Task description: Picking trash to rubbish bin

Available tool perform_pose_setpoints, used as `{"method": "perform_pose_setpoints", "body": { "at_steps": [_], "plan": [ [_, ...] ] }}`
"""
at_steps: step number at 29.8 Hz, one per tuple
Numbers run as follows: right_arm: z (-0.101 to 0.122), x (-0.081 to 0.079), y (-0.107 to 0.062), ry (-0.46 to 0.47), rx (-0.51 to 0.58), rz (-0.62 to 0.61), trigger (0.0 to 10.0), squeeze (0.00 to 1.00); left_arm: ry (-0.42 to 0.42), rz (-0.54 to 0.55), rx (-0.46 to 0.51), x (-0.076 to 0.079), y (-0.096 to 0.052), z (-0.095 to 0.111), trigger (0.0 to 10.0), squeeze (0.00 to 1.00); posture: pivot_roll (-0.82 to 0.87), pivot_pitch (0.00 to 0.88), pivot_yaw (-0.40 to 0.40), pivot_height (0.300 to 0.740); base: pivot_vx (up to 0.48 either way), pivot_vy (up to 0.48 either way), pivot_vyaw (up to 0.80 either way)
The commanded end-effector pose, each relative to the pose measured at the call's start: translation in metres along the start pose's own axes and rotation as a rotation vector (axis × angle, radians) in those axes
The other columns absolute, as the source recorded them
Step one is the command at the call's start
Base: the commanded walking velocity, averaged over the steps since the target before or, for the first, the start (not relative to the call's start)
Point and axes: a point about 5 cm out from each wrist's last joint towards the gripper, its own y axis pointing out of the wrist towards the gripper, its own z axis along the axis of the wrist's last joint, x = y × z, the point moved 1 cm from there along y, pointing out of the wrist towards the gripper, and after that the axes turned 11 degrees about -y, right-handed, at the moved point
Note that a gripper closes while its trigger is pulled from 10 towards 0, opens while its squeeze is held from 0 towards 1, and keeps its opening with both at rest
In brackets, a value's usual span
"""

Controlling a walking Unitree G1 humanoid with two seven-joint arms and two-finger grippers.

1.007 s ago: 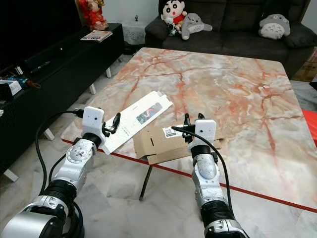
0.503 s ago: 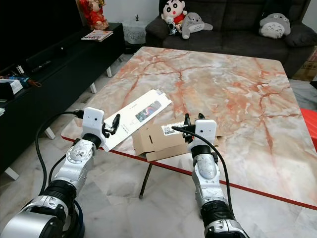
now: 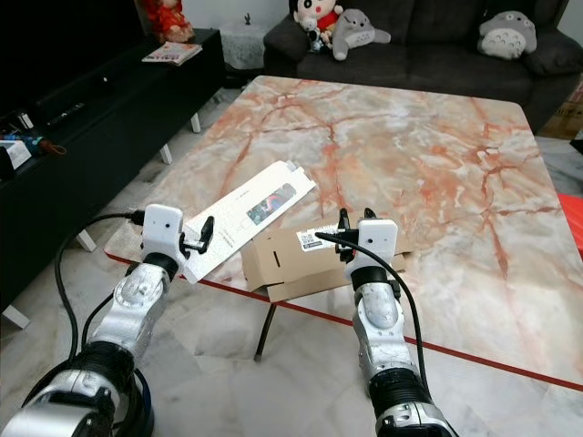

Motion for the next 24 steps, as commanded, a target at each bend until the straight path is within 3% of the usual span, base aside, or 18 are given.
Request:
{"method": "perform_pose_setpoints", "body": {
  "at_steps": [1,2,3,7,13,20,24],
  "plan": [
    [0.001,-0.004,0.001,0.008,-0.003,0.014,10.0,0.00,-0.059,0.004,0.004,-0.008,-0.007,0.004,10.0,0.15,0.19,0.045,0.015,0.740,0.000,0.000,0.00],
    [0.001,-0.004,0.001,0.008,-0.003,0.014,10.0,0.00,-0.059,0.004,0.004,-0.008,-0.007,0.004,10.0,0.15,0.19,0.045,0.015,0.740,0.000,0.000,0.00],
    [0.001,-0.005,0.001,0.009,-0.004,0.017,10.0,0.00,-0.080,0.012,-0.014,-0.011,-0.010,0.000,10.0,0.00,0.20,0.048,0.013,0.740,0.000,0.000,0.00],
    [0.001,-0.006,0.002,0.010,-0.002,0.021,10.0,0.00,-0.150,0.068,-0.047,-0.019,-0.015,-0.007,10.0,0.00,0.20,0.048,0.011,0.740,0.000,0.000,0.00],
    [0.002,-0.006,0.002,0.010,-0.002,0.023,10.0,0.00,-0.270,0.062,-0.136,-0.019,-0.021,-0.018,10.0,0.00,0.20,0.045,0.011,0.740,0.000,0.000,0.00],
    [0.002,-0.005,0.003,0.009,-0.002,0.023,10.0,0.00,-0.300,0.017,-0.186,-0.011,-0.018,-0.019,10.0,0.00,0.20,0.044,0.008,0.740,0.000,0.000,0.00],
    [0.002,-0.005,0.003,0.007,-0.002,0.024,10.0,0.00,-0.277,0.037,-0.221,-0.013,-0.015,-0.022,10.0,0.00,0.20,0.045,0.007,0.740,0.000,0.000,0.00]
  ]
}}
